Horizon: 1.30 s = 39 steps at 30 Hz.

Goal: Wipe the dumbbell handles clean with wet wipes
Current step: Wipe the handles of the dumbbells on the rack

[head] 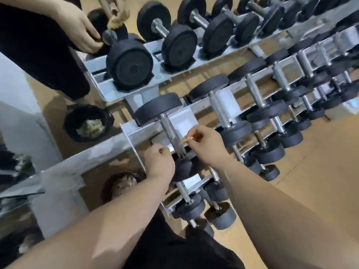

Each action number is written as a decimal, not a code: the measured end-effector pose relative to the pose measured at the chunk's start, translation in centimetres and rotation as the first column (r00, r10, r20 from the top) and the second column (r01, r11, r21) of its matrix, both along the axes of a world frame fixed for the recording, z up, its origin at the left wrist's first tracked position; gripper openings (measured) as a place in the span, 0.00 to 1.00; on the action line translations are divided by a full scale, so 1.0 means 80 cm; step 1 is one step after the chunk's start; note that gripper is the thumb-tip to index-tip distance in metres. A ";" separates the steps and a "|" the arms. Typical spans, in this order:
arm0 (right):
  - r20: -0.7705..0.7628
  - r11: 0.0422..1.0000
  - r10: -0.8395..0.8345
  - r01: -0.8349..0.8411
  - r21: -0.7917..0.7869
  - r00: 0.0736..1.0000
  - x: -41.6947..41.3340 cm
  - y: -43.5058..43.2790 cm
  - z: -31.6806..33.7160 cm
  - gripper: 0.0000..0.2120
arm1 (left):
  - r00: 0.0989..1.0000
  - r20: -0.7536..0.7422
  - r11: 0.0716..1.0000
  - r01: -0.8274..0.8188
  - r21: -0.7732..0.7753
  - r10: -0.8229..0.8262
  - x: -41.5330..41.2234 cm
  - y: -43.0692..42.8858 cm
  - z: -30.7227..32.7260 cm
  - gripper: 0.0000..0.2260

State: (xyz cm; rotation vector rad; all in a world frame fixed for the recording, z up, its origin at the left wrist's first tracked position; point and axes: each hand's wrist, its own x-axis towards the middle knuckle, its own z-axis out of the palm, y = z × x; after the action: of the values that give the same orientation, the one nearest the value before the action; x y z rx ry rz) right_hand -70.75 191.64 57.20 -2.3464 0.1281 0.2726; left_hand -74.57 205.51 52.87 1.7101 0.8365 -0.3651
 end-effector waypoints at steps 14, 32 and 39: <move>0.058 0.912 0.407 -0.402 -0.084 0.912 0.068 0.017 -0.060 0.09 | 0.954 0.042 0.952 -0.293 -0.090 0.298 -0.011 -0.043 -0.056 0.06; 0.114 0.805 0.528 -0.538 0.248 0.842 0.105 -0.011 -0.086 0.10 | 0.866 0.237 0.897 -0.432 -0.088 0.440 -0.011 -0.052 -0.069 0.06; -0.034 0.783 0.587 -0.557 0.278 0.809 0.091 -0.023 -0.075 0.05 | 0.885 0.222 0.909 -0.416 -0.025 0.410 -0.013 -0.053 -0.064 0.07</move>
State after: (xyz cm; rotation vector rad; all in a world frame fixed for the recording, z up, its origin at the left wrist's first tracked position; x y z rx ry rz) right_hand -63.48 189.77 51.18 -2.0517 -0.5531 0.6863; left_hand -75.61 201.28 47.72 1.5084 1.0113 0.1269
